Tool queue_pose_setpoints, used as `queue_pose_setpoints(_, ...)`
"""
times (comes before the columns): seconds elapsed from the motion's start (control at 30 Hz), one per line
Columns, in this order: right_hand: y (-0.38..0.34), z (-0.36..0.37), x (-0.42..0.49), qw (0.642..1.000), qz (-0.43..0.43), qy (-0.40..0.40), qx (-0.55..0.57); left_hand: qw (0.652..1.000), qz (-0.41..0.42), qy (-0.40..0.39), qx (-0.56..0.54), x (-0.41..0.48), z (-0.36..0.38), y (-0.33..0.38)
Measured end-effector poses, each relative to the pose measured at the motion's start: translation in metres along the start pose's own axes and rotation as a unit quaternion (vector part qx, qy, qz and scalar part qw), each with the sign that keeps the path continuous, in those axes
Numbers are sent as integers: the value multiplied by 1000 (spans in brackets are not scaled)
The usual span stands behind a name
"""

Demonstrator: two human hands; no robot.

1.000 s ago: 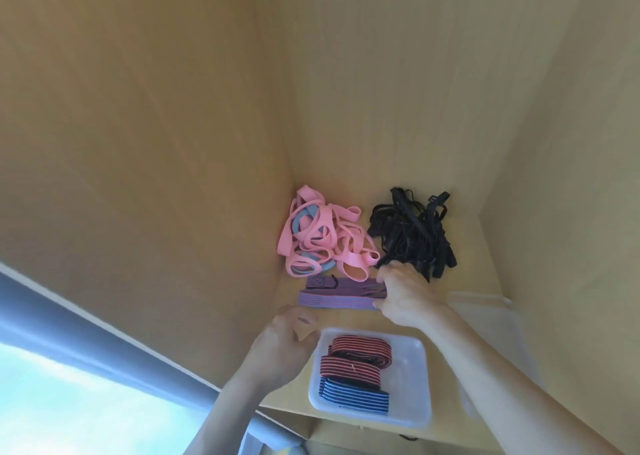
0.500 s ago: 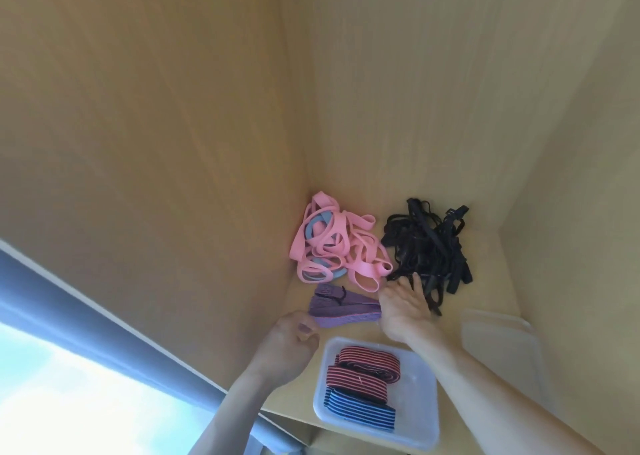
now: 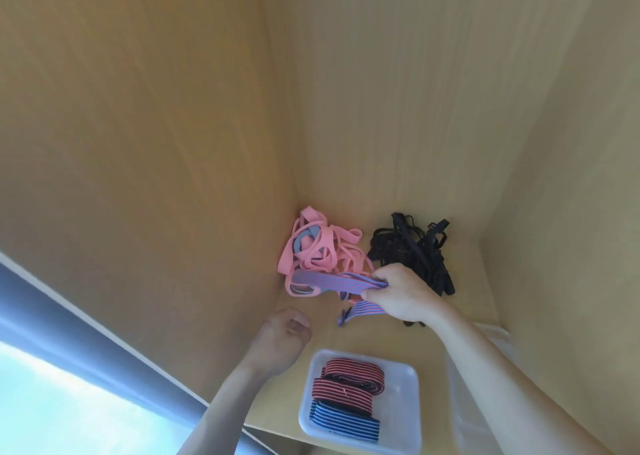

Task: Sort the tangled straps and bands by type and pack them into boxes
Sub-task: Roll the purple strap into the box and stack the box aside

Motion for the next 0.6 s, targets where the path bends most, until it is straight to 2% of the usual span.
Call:
queue_pose_setpoints(0.17,-8,-22,-12,979,-7,-25,202,993,-30,-54,-99,-5,7,26)
queue_pose_setpoints(0.27,-15,-37,-20,955,-23,-25,293,976,-65,-134,-158,-8,16,44)
queue_pose_setpoints(0.4,-34,-54,-37,913,-60,-44,402,942,-106,-261,-184,-18,39,60)
queue_pose_setpoints(0.5,-49,-64,-51,899,-81,-40,429,887,-114,-327,-307,-22,50,76)
queue_pose_setpoints(0.6,-57,-65,-63,894,-98,-38,435,780,-114,-285,-545,-19,49,100)
Point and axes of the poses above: each hand's wrist, its own x-axis towards the middle knuckle, its own z-axis out of the palm, y = z × x, the point moved 5 cm from there along x, towards the middle knuckle, and after that the axes turned 2 degrees about -y, right-handed, at the moved point
